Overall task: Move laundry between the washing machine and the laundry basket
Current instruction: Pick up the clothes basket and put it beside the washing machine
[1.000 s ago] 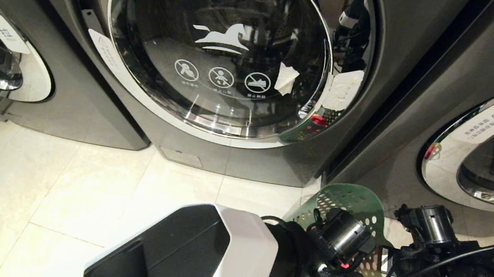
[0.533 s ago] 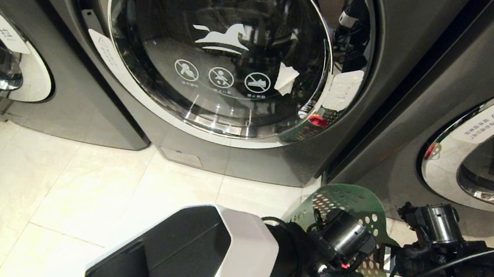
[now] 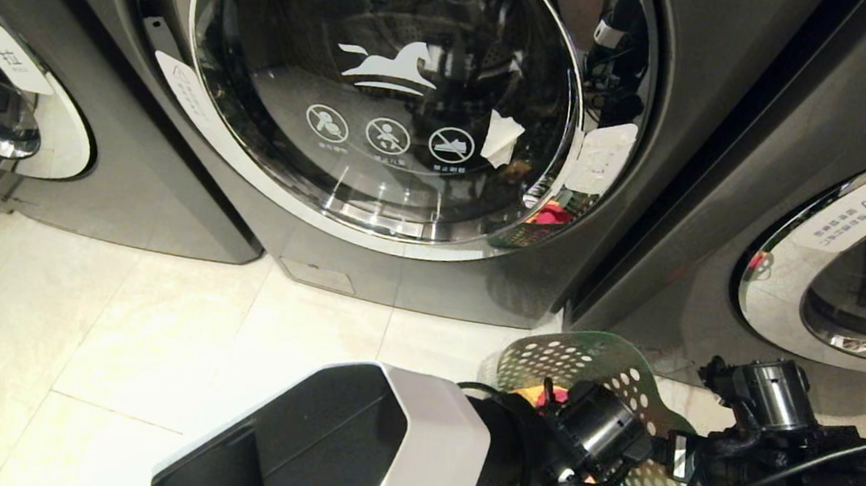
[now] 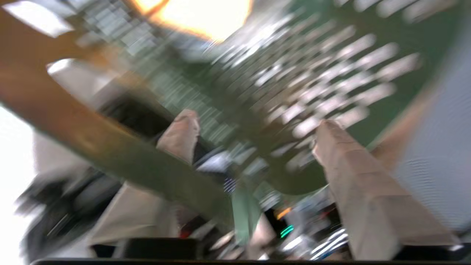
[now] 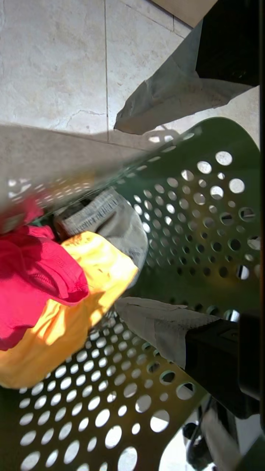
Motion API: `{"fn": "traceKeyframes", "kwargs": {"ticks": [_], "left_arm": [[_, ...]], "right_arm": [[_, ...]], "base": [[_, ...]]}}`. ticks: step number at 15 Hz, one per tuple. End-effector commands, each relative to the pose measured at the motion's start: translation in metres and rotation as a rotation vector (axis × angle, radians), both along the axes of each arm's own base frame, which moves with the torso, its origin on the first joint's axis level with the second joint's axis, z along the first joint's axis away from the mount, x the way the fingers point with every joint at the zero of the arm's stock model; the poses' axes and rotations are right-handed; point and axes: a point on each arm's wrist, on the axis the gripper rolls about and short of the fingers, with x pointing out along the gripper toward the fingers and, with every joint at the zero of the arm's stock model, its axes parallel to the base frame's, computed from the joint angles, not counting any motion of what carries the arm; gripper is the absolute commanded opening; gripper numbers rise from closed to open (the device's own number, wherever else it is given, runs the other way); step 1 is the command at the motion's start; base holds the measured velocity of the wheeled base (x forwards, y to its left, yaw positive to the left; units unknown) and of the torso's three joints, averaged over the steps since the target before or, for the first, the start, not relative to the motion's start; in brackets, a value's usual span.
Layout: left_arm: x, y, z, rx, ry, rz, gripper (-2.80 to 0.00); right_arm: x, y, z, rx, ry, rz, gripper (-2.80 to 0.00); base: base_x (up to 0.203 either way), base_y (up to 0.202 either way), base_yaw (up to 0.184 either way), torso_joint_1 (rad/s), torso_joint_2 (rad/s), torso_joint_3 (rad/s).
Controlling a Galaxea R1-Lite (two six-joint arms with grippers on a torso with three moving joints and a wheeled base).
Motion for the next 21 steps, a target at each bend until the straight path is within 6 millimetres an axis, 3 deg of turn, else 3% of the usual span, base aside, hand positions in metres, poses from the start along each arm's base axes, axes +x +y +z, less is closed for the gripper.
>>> {"fn": "traceKeyframes", "kwargs": {"ticks": [1, 5, 8, 12, 15, 19, 21], "left_arm": [[-0.003, 0.011, -0.001, 0.133, -0.013, 0.043, 0.00], [-0.004, 0.022, -0.003, 0.320, -0.154, 0.125, 0.00], [-0.007, 0.029, 0.015, 0.353, -0.196, 0.150, 0.00], [-0.011, 0.039, 0.072, 0.250, -0.240, 0.172, 0.00], [-0.022, 0.061, 0.126, 0.181, -0.249, 0.212, 0.00], [-0.027, 0.118, 0.192, 0.118, -0.222, 0.356, 0.00], [-0.022, 0.151, 0.207, 0.119, -0.213, 0.427, 0.00]], "right_arm": [[0.000, 0.000, 0.002, 0.001, -0.006, 0.006, 0.00], [-0.002, 0.001, 0.000, -0.005, 0.002, 0.016, 0.00], [-0.001, 0.001, 0.002, -0.002, -0.007, 0.012, 0.00], [0.002, -0.001, -0.010, -0.016, 0.037, -0.001, 0.00], [0.003, -0.002, -0.012, -0.017, 0.042, -0.005, 0.00], [0.007, -0.002, -0.018, -0.025, 0.053, -0.017, 0.00], [0.008, -0.003, -0.019, -0.043, 0.055, -0.032, 0.00]], "base": [[0.000, 0.000, 0.000, 0.000, 0.00, 0.000], [0.000, 0.000, 0.000, 0.000, 0.00, 0.000], [0.000, 0.000, 0.000, 0.000, 0.00, 0.000], [0.000, 0.000, 0.000, 0.000, 0.00, 0.000], [0.000, 0.000, 0.000, 0.000, 0.00, 0.000], [0.000, 0.000, 0.000, 0.000, 0.00, 0.000], [0.000, 0.000, 0.000, 0.000, 0.00, 0.000]]}}
